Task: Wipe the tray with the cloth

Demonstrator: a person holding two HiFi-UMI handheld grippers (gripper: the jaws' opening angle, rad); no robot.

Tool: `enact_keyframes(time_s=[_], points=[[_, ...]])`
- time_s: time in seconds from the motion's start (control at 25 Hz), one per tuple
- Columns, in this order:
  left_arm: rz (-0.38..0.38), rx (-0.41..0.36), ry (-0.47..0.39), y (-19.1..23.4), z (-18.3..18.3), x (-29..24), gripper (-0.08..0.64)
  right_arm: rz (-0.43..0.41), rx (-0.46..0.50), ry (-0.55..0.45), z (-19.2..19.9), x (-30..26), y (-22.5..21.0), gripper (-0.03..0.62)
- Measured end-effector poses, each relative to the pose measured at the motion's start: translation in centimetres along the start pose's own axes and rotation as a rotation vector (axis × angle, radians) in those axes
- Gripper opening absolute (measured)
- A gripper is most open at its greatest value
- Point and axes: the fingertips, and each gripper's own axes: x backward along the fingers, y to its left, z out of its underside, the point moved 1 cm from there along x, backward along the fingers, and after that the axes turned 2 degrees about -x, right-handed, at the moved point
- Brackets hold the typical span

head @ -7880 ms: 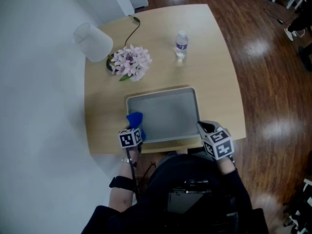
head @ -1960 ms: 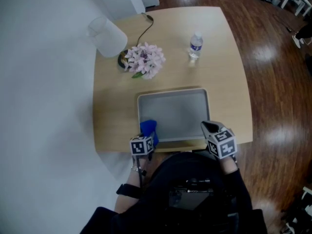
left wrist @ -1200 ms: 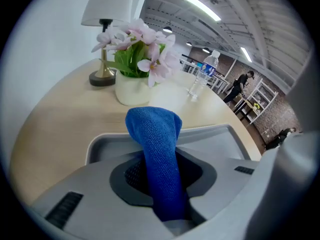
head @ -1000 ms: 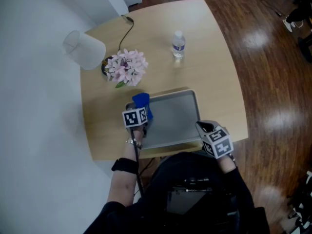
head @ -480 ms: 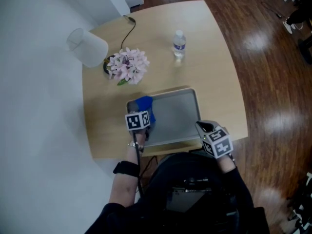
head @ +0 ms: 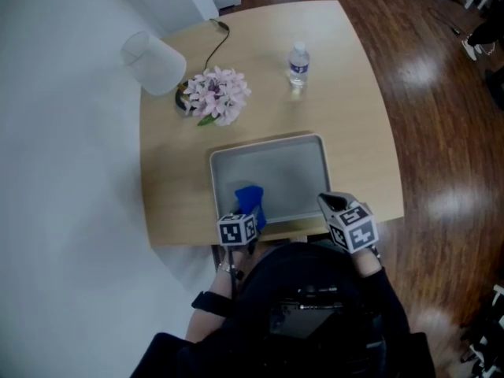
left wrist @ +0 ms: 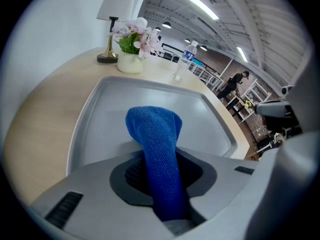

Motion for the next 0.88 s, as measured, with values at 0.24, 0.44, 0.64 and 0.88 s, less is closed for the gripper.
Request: enact_keyframes(time_s=[0.24, 0.44, 0.64, 0.88], points=[[0.003, -0.03, 0.021, 0.0, 0.4, 0.0, 0.115, -0.005, 0.012, -0.007, -0.3, -0.2, 0.4, 0.005], [0.016, -0.033, -0.004, -0.5, -1.5, 0.0, 0.115, 0.001, -0.003, -0.015, -0.7, -0.2, -0.6, 0.005], [0.015, -0.054, -0.057, -0.6, -8.3, -2.0, 0.115, 0.011, -0.028, -0.016, -0.7, 0.0, -2.2, 0.005], [-0.013, -0.048, -0.065, 0.1, -15.0, -6.0, 0.115, 0.008, -0.045, -0.005, -1.0, -0.1, -3.7, 0.005]])
